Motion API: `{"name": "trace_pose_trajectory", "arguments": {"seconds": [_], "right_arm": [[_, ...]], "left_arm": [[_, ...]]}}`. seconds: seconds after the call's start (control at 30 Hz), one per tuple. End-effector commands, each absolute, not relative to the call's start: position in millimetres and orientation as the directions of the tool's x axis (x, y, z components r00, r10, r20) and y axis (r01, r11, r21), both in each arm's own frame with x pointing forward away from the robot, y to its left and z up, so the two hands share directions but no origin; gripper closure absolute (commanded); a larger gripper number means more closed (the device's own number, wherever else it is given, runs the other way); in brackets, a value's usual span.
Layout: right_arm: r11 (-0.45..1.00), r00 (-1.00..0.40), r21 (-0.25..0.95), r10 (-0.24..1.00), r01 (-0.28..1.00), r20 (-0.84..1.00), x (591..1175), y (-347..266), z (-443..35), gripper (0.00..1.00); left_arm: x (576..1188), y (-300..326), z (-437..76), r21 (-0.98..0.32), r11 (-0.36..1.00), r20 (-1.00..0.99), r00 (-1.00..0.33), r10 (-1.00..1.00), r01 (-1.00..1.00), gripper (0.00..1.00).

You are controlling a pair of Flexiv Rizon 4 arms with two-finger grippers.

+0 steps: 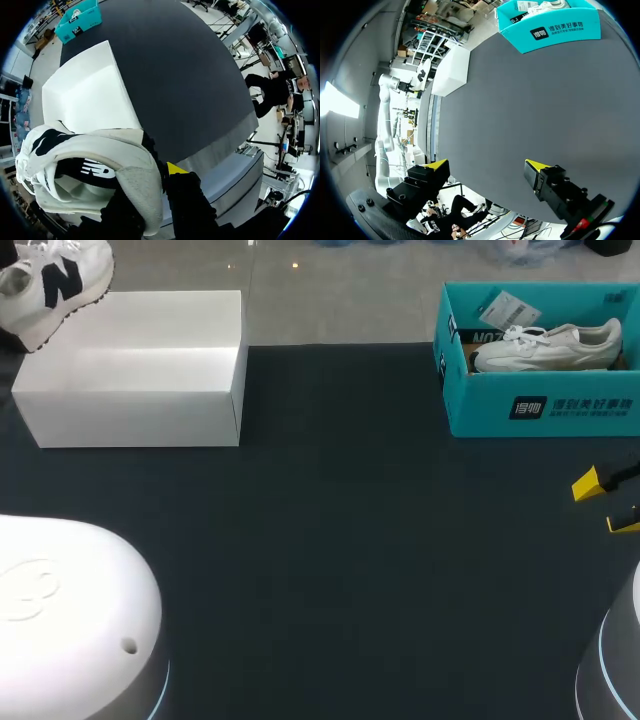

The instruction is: Take the shoe out of the shoebox, open the shoe tongue, remove and reinsert the insole, then place the shoe into the shoebox

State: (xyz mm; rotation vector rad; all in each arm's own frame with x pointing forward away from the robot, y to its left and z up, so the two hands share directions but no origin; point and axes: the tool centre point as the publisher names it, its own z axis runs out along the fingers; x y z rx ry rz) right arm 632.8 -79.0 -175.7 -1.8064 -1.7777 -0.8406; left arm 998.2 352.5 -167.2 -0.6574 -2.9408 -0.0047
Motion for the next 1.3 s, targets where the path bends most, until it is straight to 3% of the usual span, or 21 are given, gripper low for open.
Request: {"name": "trace_pose_trajectory", "arguments": {"seconds": [0.03,0.43,0.63,0.77,1.17,1.3], "right_arm": [[-0.106,-0.024,0.141,0.710,0.984,0.703,623,-79,-175,0.00],[-0.106,-0.024,0.141,0.710,0.984,0.703,623,-79,-175,0.00],[-0.106,-0.024,0.141,0.710,0.984,0.703,623,-79,-175,0.00],[-0.106,-0.024,0.141,0.710,0.984,0.703,623,-79,-175,0.00],[-0.106,-0.024,0.141,0.710,0.984,0.703,623,-79,-175,0.00],[-0.106,-0.024,0.141,0.710,0.984,0.703,623,-79,-175,0.00]], "left_arm": [[1002,355,-163,-0.114,0.500,0.226,-0.468,0.855,0.859,1.00],[1002,355,-163,-0.114,0.500,0.226,-0.468,0.855,0.859,1.00],[1028,360,-170,-0.002,0.192,0.030,-0.192,0.981,0.981,1.00],[1041,358,-168,-0.090,0.043,0.006,-0.043,0.999,0.995,1.00],[1041,358,-168,-0.090,0.043,0.006,-0.043,0.999,0.995,1.00],[1051,363,-175,0.065,0.149,-0.019,-0.148,0.989,0.987,1.00]]}}
